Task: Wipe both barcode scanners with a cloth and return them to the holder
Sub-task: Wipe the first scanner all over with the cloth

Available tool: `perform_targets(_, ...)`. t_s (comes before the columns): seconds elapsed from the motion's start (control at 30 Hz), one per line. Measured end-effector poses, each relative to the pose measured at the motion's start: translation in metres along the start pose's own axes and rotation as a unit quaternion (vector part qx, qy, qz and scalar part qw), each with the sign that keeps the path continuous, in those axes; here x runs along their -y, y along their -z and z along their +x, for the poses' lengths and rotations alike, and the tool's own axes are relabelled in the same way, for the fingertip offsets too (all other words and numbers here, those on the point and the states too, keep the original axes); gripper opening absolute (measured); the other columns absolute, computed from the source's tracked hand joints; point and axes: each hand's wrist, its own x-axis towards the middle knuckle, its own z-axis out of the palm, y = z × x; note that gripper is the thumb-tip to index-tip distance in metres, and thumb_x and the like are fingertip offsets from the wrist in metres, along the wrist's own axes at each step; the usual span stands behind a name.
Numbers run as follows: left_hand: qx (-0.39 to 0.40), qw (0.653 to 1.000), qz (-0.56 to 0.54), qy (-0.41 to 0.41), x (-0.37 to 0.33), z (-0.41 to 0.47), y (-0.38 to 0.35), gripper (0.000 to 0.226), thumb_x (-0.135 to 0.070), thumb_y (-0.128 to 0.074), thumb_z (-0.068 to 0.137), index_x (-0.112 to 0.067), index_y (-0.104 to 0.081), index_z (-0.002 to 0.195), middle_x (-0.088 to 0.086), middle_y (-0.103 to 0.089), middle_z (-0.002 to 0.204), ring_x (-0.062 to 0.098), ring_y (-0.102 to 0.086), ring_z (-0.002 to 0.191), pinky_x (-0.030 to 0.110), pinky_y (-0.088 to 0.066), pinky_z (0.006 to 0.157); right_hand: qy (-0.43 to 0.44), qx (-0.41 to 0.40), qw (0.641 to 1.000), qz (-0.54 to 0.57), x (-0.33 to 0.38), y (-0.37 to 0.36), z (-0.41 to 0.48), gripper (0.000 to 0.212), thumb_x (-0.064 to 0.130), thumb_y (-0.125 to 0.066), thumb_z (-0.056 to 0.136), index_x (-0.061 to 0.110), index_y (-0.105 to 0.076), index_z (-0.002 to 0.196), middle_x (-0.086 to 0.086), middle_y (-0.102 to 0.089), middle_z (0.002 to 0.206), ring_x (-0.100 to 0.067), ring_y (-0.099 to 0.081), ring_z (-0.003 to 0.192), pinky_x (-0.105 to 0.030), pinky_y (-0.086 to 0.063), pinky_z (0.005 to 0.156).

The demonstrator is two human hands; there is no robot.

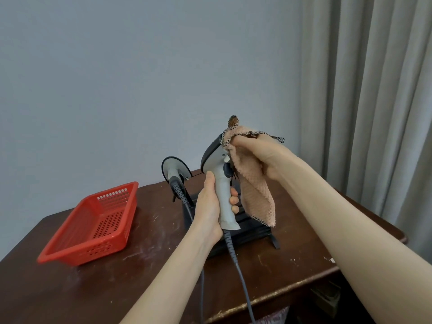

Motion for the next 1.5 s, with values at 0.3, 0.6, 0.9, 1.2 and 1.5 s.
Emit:
perform_targets(0.3, 0.001, 1.0, 0.019, -0.008, 0.0, 0.001, 0.003, 0.049, -0.051, -0.04, 0.096, -0.006, -0.058, 0.089, 0.003, -0.05, 0.052, 0.009, -0.042, 0.036, 0.016, -0.036, 0.033, -0.003, 0.094, 0.994, -0.062, 0.005, 0.012, 0.004, 0.023, 0.027, -0.075, 0.05, 0.018, -0.07, 0.071, -0.007, -0.073, 0.084, -0.022, -0.068, 0.08, -0.037, -0.053, 0.078)
perform_targets(0.6, 0.007, 1.0, -0.004, 0.009, 0.002, 0.001, 0.004, 0.058, -0.054, -0.039, 0.095, -0.004, -0.056, 0.07, 0.003, -0.047, 0.047, 0.009, -0.041, 0.033, 0.015, -0.036, 0.032, -0.009, -0.001, 1.0, -0.017, -0.005, 0.017, 0.004, 0.003, 0.008, -0.068, 0.079, 0.01, -0.065, 0.079, -0.005, -0.065, 0.07, -0.017, -0.062, 0.068, -0.031, -0.053, 0.073)
perform_targets(0.9, -0.009, 1.0, 0.014, -0.016, -0.001, 0.002, 0.004, 0.054, -0.052, -0.04, 0.096, -0.004, -0.056, 0.077, 0.003, -0.051, 0.052, 0.01, -0.042, 0.036, 0.017, -0.036, 0.034, 0.042, -0.068, 0.995, -0.066, -0.012, 0.006, 0.002, 0.013, 0.015, -0.055, 0.085, 0.01, -0.059, 0.074, -0.003, -0.057, 0.058, -0.01, -0.053, 0.055, -0.019, -0.041, 0.053)
perform_targets(1.2, -0.024, 0.998, 0.051, -0.039, 0.004, 0.003, 0.008, 0.051, -0.051, -0.04, 0.096, -0.003, -0.056, 0.086, 0.004, -0.052, 0.053, 0.012, -0.043, 0.039, 0.02, -0.038, 0.036, -0.055, 0.033, 0.998, -0.004, -0.003, 0.014, -0.005, 0.013, 0.004, -0.06, 0.082, 0.014, -0.062, 0.073, 0.003, -0.062, 0.051, -0.008, -0.06, 0.047, -0.018, -0.048, 0.047)
perform_targets(1.5, -0.024, 0.997, 0.061, -0.043, 0.005, 0.001, 0.008, 0.053, -0.05, -0.04, 0.097, -0.003, -0.058, 0.08, 0.004, -0.053, 0.052, 0.011, -0.044, 0.039, 0.021, -0.037, 0.035, 0.047, -0.102, 0.987, -0.114, -0.016, 0.015, 0.003, 0.024, 0.007, -0.06, 0.079, 0.014, -0.052, 0.058, 0.003, -0.05, 0.05, -0.01, -0.045, 0.05, -0.022, -0.034, 0.047)
